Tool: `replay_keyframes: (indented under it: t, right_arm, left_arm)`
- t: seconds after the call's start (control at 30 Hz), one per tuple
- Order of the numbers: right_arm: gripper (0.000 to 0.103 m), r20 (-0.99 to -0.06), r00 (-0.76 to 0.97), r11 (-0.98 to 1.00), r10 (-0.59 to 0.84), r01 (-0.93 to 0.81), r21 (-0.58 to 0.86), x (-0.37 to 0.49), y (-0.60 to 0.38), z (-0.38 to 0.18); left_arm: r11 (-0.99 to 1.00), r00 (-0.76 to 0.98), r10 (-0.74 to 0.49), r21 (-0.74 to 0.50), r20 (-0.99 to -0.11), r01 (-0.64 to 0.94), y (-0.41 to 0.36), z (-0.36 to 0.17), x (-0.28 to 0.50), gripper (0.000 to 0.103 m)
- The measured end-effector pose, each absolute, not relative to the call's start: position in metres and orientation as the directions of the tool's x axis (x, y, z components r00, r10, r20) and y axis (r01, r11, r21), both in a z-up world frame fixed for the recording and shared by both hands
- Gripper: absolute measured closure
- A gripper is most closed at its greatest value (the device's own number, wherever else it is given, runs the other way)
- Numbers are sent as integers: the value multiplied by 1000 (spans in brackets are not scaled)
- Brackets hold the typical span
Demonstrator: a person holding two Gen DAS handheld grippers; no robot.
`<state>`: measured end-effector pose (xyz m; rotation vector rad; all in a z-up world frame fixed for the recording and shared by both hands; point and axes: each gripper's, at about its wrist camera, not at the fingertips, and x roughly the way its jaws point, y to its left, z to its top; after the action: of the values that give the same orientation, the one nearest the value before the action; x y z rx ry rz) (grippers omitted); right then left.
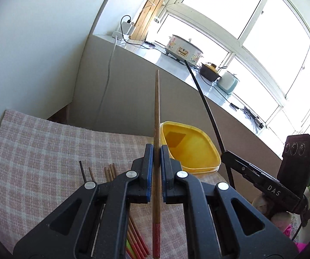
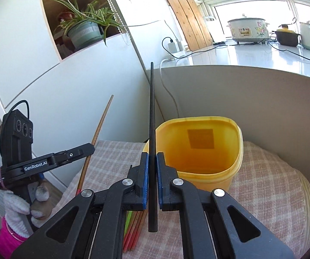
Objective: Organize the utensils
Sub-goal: 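Lift both held chopsticks upright and lower them into the yellow bucket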
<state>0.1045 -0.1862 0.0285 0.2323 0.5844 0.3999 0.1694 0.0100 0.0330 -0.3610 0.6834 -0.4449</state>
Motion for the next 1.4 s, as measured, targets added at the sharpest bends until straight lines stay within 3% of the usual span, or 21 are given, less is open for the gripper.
replay_keyframes:
  t: [0.37, 0.57, 0.83, 1.4]
  right_arm:
    - [98, -419, 828, 915, 372, -251, 317, 148, -215, 37]
    - [98, -423, 838, 926, 344, -228, 301, 160, -220, 32]
    - [98, -418, 845, 928, 334, -217, 302, 168, -220, 25]
    - [98, -452, 830, 936, 326, -217, 276, 160, -213, 7]
  left_arm:
    - [842, 720, -512, -440, -469, 311, -40, 55, 224, 99]
    - [843, 741, -501, -448, -448, 299, -49, 54, 249, 99]
    - [877, 784, -454, -365, -423, 311, -65, 50, 257, 99]
    - [873, 763, -476, -341, -437, 349, -74, 30, 251, 99]
